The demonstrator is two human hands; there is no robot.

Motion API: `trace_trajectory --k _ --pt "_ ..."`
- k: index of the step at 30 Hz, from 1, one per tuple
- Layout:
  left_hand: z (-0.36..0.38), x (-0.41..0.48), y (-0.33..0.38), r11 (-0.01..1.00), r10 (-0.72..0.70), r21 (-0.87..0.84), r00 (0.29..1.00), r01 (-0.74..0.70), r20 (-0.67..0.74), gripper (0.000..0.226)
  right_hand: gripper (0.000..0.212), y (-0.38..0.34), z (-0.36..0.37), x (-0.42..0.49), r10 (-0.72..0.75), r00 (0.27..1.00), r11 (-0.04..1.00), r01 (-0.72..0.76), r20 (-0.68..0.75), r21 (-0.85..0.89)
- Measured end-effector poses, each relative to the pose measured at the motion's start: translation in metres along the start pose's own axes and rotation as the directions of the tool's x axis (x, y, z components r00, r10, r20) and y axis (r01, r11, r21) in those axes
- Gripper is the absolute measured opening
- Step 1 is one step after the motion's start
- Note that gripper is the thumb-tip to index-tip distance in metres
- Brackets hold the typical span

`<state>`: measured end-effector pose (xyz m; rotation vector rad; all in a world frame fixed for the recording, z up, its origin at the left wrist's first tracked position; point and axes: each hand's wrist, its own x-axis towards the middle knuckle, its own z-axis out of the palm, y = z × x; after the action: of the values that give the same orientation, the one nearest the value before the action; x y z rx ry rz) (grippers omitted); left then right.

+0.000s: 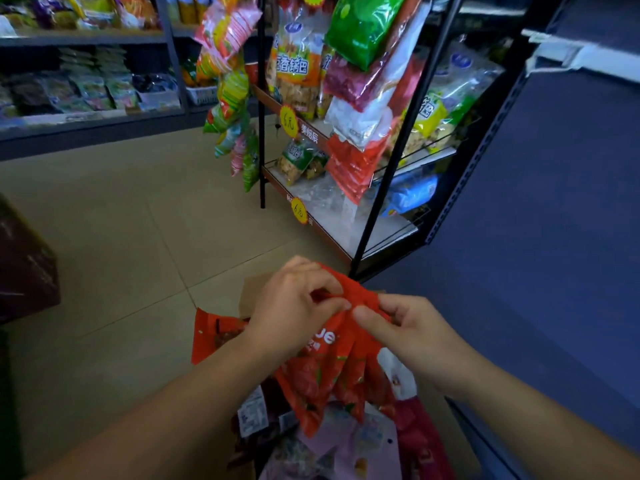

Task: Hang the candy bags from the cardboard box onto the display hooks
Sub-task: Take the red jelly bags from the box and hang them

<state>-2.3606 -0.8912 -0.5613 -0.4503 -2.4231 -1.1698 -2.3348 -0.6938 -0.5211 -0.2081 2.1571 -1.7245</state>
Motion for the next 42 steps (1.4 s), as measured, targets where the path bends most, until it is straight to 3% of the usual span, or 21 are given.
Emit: trace_trajectory --k 3,5,7,8,10,12,14,18,22,29,32,38,42 --pt "0.006 -0.003 0.014 0.999 0.025 -0.031 0.999 -0.025 0.019 0.015 0.012 0.005 -0.002 -0.001 0.003 0.994 0.999 -0.008 -0.110 -0.046" --pt "0.003 0.002 0.017 0.997 -0.038 -0.066 0.998 0.040 0.042 0.034 0.016 0.005 -0.009 -0.002 0.062 0.982 0.998 -0.064 -0.177 -0.007" --pt "-0.007 0.008 0.014 0.969 -0.233 -0.068 0.968 0.239 0.090 0.073 0.014 0.001 -0.021 -0.002 0.138 0.971 0.990 -0.128 -0.195 0.061" --pt "-0.013 0.009 0.015 0.918 -0.374 -0.076 0.914 0.389 0.155 0.085 0.010 -0.002 -0.028 -0.003 0.162 0.970 0.986 -0.149 -0.182 0.080" --pt "-0.018 0.011 0.021 0.736 -0.528 -0.266 0.774 0.623 0.350 0.076 0.005 -0.006 -0.041 -0.005 0.180 0.968 0.979 -0.159 -0.175 0.126" --pt "-0.014 0.011 0.030 0.563 -0.515 -0.454 0.723 0.690 0.460 0.041 0.005 -0.007 -0.050 -0.007 0.185 0.964 0.970 -0.148 -0.194 0.191" --pt "-0.007 0.011 0.037 0.519 -0.510 -0.531 0.741 0.670 0.437 0.027 0.012 -0.009 -0.058 -0.011 0.182 0.963 0.961 -0.131 -0.198 0.244" --pt "0.006 0.018 0.055 0.497 -0.541 -0.591 0.760 0.635 0.361 0.020 0.030 -0.012 -0.079 -0.022 0.146 0.973 0.964 -0.099 -0.178 0.248" --pt "0.017 0.022 0.071 0.476 -0.555 -0.618 0.759 0.625 0.341 0.014 0.024 -0.008 -0.096 -0.038 0.100 0.972 0.970 -0.048 -0.214 0.238" --pt "0.019 0.036 0.077 0.533 -0.585 -0.551 0.750 0.642 0.308 0.009 0.022 -0.008 -0.142 -0.064 0.223 0.833 0.930 -0.026 -0.507 0.367" --pt "0.022 0.034 0.078 0.594 -0.557 -0.498 0.770 0.632 0.312 0.013 0.023 -0.009 -0.158 -0.076 0.249 0.799 0.931 -0.041 -0.548 0.363" --pt "0.024 0.038 0.109 0.607 -0.513 -0.571 0.821 0.553 0.250 0.012 0.022 -0.024 -0.171 -0.092 0.186 0.758 0.952 0.019 -0.626 0.306" --pt "0.025 0.044 0.147 0.638 -0.444 -0.592 0.863 0.493 0.241 0.015 0.008 -0.043 -0.161 -0.102 0.083 0.738 0.962 0.117 -0.670 0.247"
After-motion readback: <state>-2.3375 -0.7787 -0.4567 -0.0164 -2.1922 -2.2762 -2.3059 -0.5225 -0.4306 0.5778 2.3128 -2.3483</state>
